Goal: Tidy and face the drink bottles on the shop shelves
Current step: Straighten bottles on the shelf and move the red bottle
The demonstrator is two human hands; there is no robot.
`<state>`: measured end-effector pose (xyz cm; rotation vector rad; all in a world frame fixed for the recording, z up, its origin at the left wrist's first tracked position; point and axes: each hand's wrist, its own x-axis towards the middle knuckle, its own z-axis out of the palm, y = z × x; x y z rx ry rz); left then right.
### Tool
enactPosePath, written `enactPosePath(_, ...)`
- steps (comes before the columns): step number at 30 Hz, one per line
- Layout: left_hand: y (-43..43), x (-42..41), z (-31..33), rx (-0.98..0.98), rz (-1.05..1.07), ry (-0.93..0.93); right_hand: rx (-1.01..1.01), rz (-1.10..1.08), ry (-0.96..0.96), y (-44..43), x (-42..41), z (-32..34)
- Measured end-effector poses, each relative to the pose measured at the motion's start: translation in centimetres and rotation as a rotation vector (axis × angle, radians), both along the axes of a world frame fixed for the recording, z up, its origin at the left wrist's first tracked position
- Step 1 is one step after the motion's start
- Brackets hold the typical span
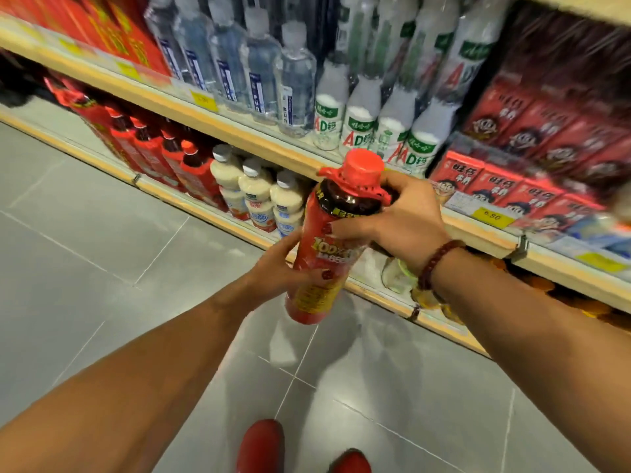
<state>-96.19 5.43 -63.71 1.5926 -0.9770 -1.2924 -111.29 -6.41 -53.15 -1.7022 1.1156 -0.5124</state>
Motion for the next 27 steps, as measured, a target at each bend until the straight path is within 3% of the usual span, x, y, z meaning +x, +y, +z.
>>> enactPosePath(18, 13.7, 6.9, 33.7, -0.277, 0.606, 0.212, 0.028, 0.371, -0.336, 11.2, 13.3, 33.4)
enactPosePath(24, 17.9, 12.2, 39.7, -0.333, 0.672, 0.275, 0.039, 0.391, -0.502, 15.4, 18.1, 37.1)
enactPosePath(27, 19.4, 15.1, 41.6, -0.366, 0.719, 0.323, 0.095, 0.330, -0.479, 16.9, 19.9, 36.1)
